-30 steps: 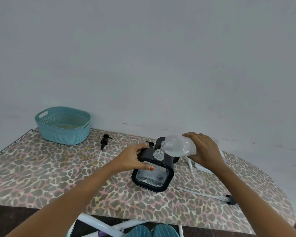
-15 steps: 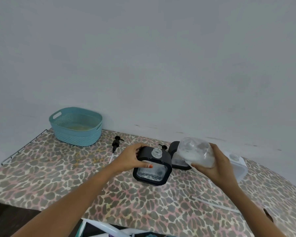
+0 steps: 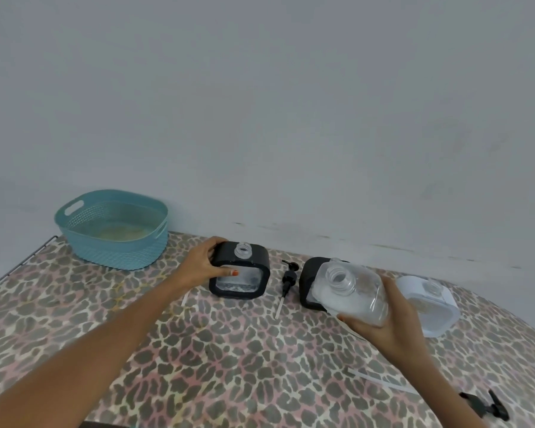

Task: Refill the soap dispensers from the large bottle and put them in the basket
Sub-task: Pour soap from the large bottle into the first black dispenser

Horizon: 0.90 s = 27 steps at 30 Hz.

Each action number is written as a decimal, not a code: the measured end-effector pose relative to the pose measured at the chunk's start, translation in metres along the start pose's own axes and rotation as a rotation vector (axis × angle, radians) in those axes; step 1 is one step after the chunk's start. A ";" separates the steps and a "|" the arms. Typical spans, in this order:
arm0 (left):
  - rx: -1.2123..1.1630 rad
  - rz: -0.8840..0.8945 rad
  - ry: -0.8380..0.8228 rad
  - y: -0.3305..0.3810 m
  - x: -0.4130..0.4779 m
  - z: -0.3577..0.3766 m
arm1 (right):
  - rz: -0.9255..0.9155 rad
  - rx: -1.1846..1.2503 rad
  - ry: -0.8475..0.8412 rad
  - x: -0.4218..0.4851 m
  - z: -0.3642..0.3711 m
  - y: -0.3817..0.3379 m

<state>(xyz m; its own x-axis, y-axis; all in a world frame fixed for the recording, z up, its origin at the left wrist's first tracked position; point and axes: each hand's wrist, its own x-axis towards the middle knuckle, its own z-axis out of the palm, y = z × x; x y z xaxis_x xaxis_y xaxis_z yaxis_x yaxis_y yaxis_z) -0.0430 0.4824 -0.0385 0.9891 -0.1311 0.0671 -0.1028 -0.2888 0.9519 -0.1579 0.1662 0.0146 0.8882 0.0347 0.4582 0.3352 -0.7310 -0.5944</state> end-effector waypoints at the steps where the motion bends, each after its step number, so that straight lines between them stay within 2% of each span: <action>1: 0.000 -0.006 -0.002 -0.003 0.003 0.000 | 0.006 0.008 -0.004 0.001 0.000 0.000; 14: -0.027 -0.030 -0.020 -0.018 0.012 -0.003 | 0.017 0.045 -0.003 0.000 0.000 0.005; 23: 0.206 -0.009 -0.071 -0.005 0.008 -0.003 | 0.048 0.045 0.017 -0.005 -0.005 0.000; 27: 0.351 0.089 -0.017 0.018 0.007 -0.004 | 0.036 0.029 0.051 -0.010 -0.011 -0.005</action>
<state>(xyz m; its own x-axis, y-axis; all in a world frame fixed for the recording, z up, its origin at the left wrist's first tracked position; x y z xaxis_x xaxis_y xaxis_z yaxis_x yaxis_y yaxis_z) -0.0380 0.4801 -0.0201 0.9730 -0.1856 0.1371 -0.2214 -0.5833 0.7815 -0.1719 0.1622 0.0203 0.8829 -0.0266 0.4687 0.3130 -0.7108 -0.6299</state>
